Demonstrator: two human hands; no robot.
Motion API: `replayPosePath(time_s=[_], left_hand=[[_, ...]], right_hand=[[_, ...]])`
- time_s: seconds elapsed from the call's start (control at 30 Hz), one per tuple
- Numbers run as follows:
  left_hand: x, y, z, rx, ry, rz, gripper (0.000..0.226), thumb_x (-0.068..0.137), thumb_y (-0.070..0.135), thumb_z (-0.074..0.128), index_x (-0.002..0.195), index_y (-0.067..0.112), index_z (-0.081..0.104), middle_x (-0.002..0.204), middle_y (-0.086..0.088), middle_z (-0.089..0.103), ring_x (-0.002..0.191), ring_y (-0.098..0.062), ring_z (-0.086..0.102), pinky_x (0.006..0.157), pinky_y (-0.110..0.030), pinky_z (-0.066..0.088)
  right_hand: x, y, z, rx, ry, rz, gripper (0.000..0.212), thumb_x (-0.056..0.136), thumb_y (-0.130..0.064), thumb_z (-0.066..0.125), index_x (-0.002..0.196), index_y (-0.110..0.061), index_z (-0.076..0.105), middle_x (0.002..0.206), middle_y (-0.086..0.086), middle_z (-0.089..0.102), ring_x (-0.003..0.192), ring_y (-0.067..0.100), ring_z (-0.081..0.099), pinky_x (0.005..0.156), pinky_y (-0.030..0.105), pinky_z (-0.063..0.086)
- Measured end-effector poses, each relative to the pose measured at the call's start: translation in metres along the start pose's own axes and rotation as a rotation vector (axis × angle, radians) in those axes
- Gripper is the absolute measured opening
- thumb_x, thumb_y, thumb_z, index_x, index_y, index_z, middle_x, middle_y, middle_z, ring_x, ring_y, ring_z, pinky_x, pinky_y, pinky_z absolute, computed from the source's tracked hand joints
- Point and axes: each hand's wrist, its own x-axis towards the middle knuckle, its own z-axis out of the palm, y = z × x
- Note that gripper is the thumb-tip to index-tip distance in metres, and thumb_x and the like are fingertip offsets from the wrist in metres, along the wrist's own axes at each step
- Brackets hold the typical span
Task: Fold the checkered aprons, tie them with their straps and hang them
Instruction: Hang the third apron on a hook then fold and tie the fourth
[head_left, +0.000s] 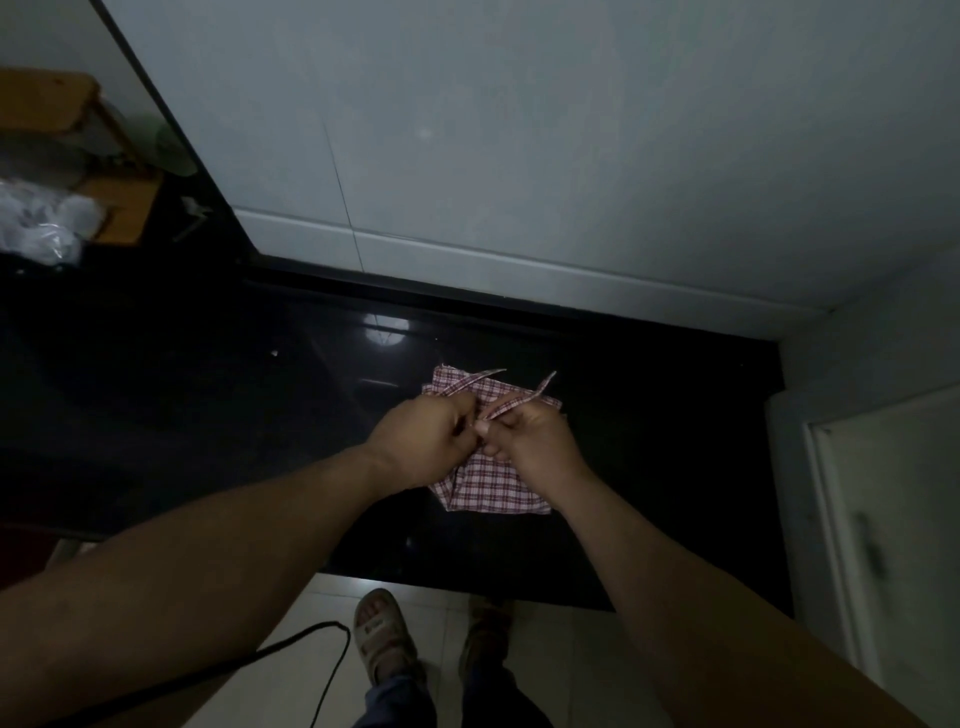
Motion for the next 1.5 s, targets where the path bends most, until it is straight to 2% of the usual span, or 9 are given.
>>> replayPosePath(time_s=[0.17,0.33,0.47,0.67,0.83,1.07,1.23,1.4,1.5], left_hand=[[0.005,0.008,0.008,0.146,0.040,0.019,0.018,0.101,0.039,0.050,0.113,0.026,0.053,0.095,-0.002,0.073,0.084,-0.030,0.070,0.070,-0.036,0.053],[0.003,0.009,0.014,0.093,0.084,-0.040,0.019,0.102,0.034,0.049,0.112,0.027,0.064,0.094,-0.001,0.075,0.084,-0.027,0.071,0.072,-0.037,0.056],[0.005,-0.004,-0.005,0.078,-0.062,0.060,0.011,0.101,0.031,0.058,0.105,0.026,0.067,0.090,0.005,0.073,0.080,-0.017,0.069,0.071,-0.037,0.057],[0.023,0.015,-0.051,0.531,-0.307,0.258,0.024,0.103,0.045,0.055,0.111,0.023,0.061,0.095,0.001,0.069,0.076,-0.016,0.055,0.070,-0.030,0.039],[0.029,0.035,-0.059,0.728,-0.516,0.173,0.034,0.101,0.049,0.046,0.103,0.020,0.064,0.092,0.001,0.069,0.079,-0.019,0.064,0.076,-0.037,0.055],[0.026,0.036,-0.043,0.893,-0.294,-0.009,0.033,0.106,0.038,0.040,0.082,0.022,0.056,0.096,0.002,0.072,0.072,-0.018,0.055,0.066,-0.034,0.043],[0.026,0.019,-0.043,0.369,-0.310,-0.312,0.036,0.102,0.045,0.039,0.097,0.020,0.064,0.105,-0.005,0.069,0.090,-0.025,0.062,0.085,-0.039,0.051],[0.015,0.003,-0.045,0.796,-0.199,-0.143,0.027,0.104,0.035,0.043,0.097,0.024,0.067,0.096,0.002,0.074,0.079,-0.021,0.065,0.072,-0.034,0.049],[0.012,-0.011,-0.042,0.721,-0.210,-0.263,0.033,0.101,0.042,0.043,0.099,0.024,0.070,0.103,0.001,0.075,0.088,-0.024,0.070,0.076,-0.035,0.050]], right_hand=[[0.001,0.000,0.001,0.036,0.005,0.018,0.007,0.099,-0.013,0.067,0.096,-0.011,0.073,0.080,0.005,0.073,0.070,0.010,0.068,0.064,0.022,0.054],[-0.001,0.004,-0.001,0.081,0.015,0.053,0.012,0.099,-0.014,0.065,0.100,-0.006,0.073,0.086,0.013,0.075,0.073,0.009,0.070,0.065,0.020,0.054],[-0.001,0.004,-0.004,0.113,0.006,0.070,0.013,0.100,-0.011,0.062,0.101,-0.003,0.072,0.086,0.014,0.075,0.072,0.009,0.070,0.062,0.016,0.052],[0.002,0.005,-0.002,0.038,0.009,0.071,0.014,0.100,-0.013,0.059,0.097,-0.006,0.071,0.085,0.011,0.075,0.073,0.011,0.070,0.066,0.022,0.054],[0.001,0.004,-0.001,0.011,0.018,0.071,0.015,0.099,-0.011,0.059,0.098,-0.003,0.072,0.083,0.007,0.074,0.069,0.005,0.069,0.064,0.019,0.054],[0.002,0.008,0.002,-0.010,0.050,0.065,0.020,0.098,-0.016,0.060,0.093,-0.001,0.072,0.085,0.009,0.077,0.075,0.008,0.074,0.080,0.038,0.059],[-0.003,0.010,0.005,0.006,0.053,0.062,0.027,0.102,-0.021,0.057,0.086,-0.007,0.073,0.084,0.002,0.075,0.079,0.008,0.073,0.081,0.034,0.059],[-0.011,0.021,0.010,-0.257,0.179,-0.137,0.027,0.102,-0.018,0.054,0.084,-0.001,0.066,0.101,-0.001,0.056,0.086,0.013,0.060,0.084,0.034,0.050],[-0.016,0.030,0.011,-0.419,0.247,-0.162,0.029,0.101,-0.018,0.054,0.074,-0.006,0.059,0.096,-0.003,0.053,0.083,0.014,0.058,0.080,0.039,0.052]])
